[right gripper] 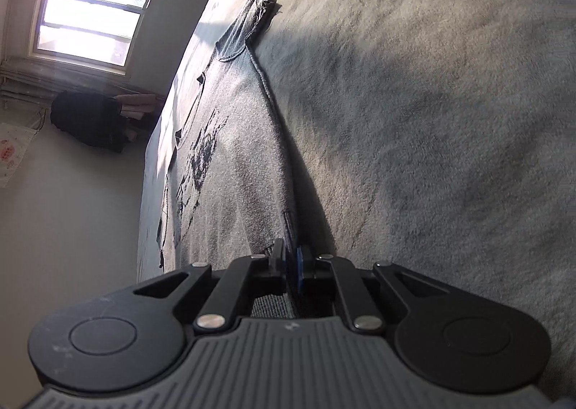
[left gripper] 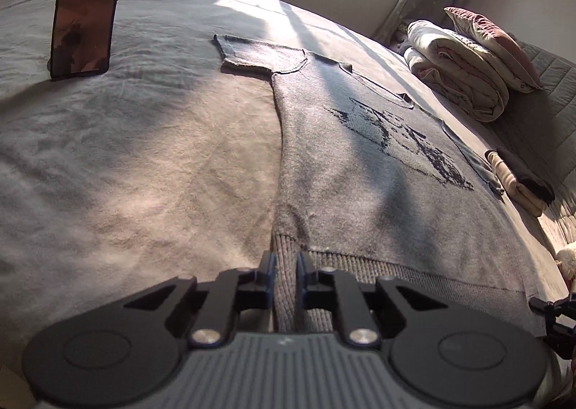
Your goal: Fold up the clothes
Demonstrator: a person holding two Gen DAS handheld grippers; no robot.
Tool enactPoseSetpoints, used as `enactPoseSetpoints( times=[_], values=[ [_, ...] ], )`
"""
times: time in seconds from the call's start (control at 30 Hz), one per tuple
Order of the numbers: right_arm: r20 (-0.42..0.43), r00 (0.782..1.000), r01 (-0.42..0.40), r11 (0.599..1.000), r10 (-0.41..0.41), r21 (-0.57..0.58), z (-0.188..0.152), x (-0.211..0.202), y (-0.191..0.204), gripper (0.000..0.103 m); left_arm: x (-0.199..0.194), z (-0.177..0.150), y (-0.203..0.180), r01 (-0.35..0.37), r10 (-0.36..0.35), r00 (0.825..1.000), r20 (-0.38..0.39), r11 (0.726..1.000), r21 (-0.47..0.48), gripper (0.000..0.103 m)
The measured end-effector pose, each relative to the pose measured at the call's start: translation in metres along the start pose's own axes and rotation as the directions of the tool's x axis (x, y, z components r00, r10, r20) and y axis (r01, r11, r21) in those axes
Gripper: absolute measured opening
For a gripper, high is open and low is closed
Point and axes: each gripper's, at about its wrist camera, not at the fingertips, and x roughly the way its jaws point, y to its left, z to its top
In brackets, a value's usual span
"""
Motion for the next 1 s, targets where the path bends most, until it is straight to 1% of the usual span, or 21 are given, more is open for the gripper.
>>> enactPoseSetpoints(
  times=[0.07,0.13,0.17,0.27,0.33,0.37,0.43,0.47,0.53,0.57,0.6,0.63,0.7,0.73,0.77,0.83,0.93,0.97,1.0],
  values=[
    [0.022,1.000,0.017,1.000,-0.016,-0.018,0.000,-0.005,0.002,0.006,-0.011,-0.001,0.002,-0.010,0.012,0.999,0.044,1.000,-0.029,0.005],
    [0.044,0.999,0.023,0.999,-0.021,-0.047,0.000,-0.013,0.007,0.006,-0.023,-0.001,0.002,-0.034,0.036,0.996,0.080,0.999,-0.021,0.004],
    [0.050,0.998,0.031,0.998,-0.028,-0.063,0.001,-0.016,0.009,0.006,-0.027,-0.001,0.003,-0.041,0.043,0.996,0.083,0.999,-0.023,0.004],
    [0.049,0.995,0.087,0.990,-0.082,-0.110,0.003,-0.019,0.011,0.006,-0.022,-0.003,0.008,-0.050,0.051,0.998,0.033,0.998,-0.023,0.004],
    [0.040,0.992,0.126,0.982,-0.122,-0.142,0.005,-0.005,0.008,0.006,-0.013,-0.007,0.007,-0.072,0.072,0.997,0.004,0.997,-0.005,0.005],
    [0.039,0.990,0.138,0.978,-0.133,-0.154,0.006,0.001,0.005,0.005,-0.012,-0.007,0.006,-0.076,0.076,0.997,0.002,0.997,0.004,0.005],
    [0.043,0.991,0.135,0.977,-0.129,-0.165,0.009,0.003,0.007,0.006,-0.013,-0.007,0.005,-0.075,0.075,0.997,0.006,0.997,0.014,0.005],
    [0.044,0.991,0.135,0.975,-0.129,-0.174,0.008,0.000,0.009,0.008,-0.014,-0.007,0.006,-0.071,0.071,0.997,0.006,0.997,0.014,0.007],
    [0.047,0.990,0.137,0.970,-0.130,-0.202,0.001,-0.012,0.013,0.009,-0.014,-0.007,0.007,-0.061,0.061,0.998,0.008,0.998,0.013,0.012],
    [0.052,0.991,0.134,0.968,-0.126,-0.213,0.000,-0.014,0.014,0.014,-0.014,-0.007,0.008,-0.056,0.056,0.998,0.012,0.998,0.011,0.013],
    [0.057,0.991,0.133,0.966,-0.124,-0.222,0.000,-0.015,0.015,0.014,-0.014,-0.007,0.008,-0.051,0.051,0.999,0.016,0.999,0.009,0.014],
    [0.062,0.990,0.134,0.965,-0.123,-0.226,0.000,-0.016,0.016,0.014,-0.015,-0.006,0.007,-0.055,0.054,0.998,0.028,0.998,0.012,0.018],
    [0.076,0.990,0.135,0.966,-0.121,-0.219,-0.003,-0.022,0.017,0.016,-0.017,-0.005,0.004,-0.067,0.066,0.996,0.055,0.998,0.022,0.029],
    [0.088,0.989,0.137,0.967,-0.120,-0.215,-0.004,-0.027,0.018,0.018,-0.019,-0.004,0.002,-0.084,0.081,0.994,0.078,0.996,0.031,0.037],
    [0.109,0.987,0.142,0.964,-0.120,-0.225,-0.004,-0.028,0.022,0.018,-0.021,-0.002,0.000,-0.104,0.099,0.990,0.105,0.994,0.042,0.041],
    [0.166,0.979,0.160,0.950,-0.119,-0.267,-0.006,-0.031,0.032,0.018,-0.024,0.004,-0.006,-0.126,0.113,0.979,0.170,0.990,0.068,0.041],
    [0.256,0.959,0.213,0.910,-0.125,-0.355,-0.012,-0.028,0.052,0.020,-0.021,0.018,-0.015,-0.107,0.082,0.967,0.241,0.990,0.092,0.043],
    [0.281,0.951,0.236,0.892,-0.130,-0.386,-0.015,-0.023,0.059,0.026,-0.017,0.022,-0.019,-0.093,0.065,0.965,0.253,0.991,0.100,0.044],
    [0.305,0.943,0.260,0.871,-0.135,-0.416,-0.018,-0.018,0.065,0.035,-0.013,0.025,-0.024,-0.082,0.052,0.964,0.261,0.991,0.108,0.044]
  ],
)
